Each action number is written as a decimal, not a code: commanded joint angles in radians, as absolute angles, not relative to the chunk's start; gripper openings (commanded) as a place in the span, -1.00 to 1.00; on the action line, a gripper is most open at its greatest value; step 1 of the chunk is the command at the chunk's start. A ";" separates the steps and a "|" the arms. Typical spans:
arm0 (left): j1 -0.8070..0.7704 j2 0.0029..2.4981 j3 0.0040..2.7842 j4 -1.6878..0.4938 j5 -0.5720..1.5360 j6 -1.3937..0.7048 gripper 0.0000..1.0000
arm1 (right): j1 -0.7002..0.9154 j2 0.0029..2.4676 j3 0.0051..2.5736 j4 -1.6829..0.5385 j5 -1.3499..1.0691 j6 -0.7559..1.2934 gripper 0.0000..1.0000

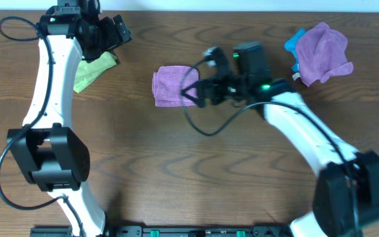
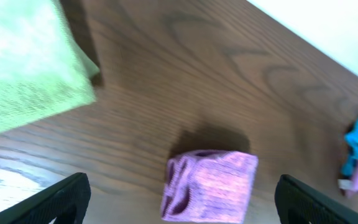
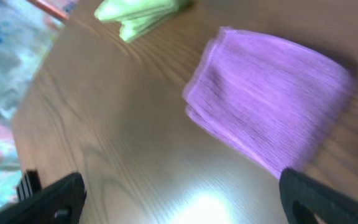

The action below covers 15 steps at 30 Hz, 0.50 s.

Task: Fold the cloth
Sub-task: 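Release the folded purple square and retract the right gripper to rest, then grasp the folded purple square with the left gripper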

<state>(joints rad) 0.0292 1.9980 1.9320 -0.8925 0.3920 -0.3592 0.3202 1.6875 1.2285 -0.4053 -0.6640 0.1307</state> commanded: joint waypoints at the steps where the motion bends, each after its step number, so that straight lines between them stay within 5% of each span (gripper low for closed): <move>1: 0.042 1.974 1.954 -0.918 0.482 -0.377 0.91 | 0.237 1.611 1.223 -0.497 -0.682 -0.023 0.99; 15: 0.039 1.974 1.926 -1.058 0.569 -0.378 0.92 | -0.092 1.042 0.696 -0.591 -0.682 -0.126 0.99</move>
<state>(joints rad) 0.0376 1.9980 1.9320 -1.0443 0.5236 -0.3702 -0.0456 1.1553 0.7879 -0.5861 -0.6632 -0.1059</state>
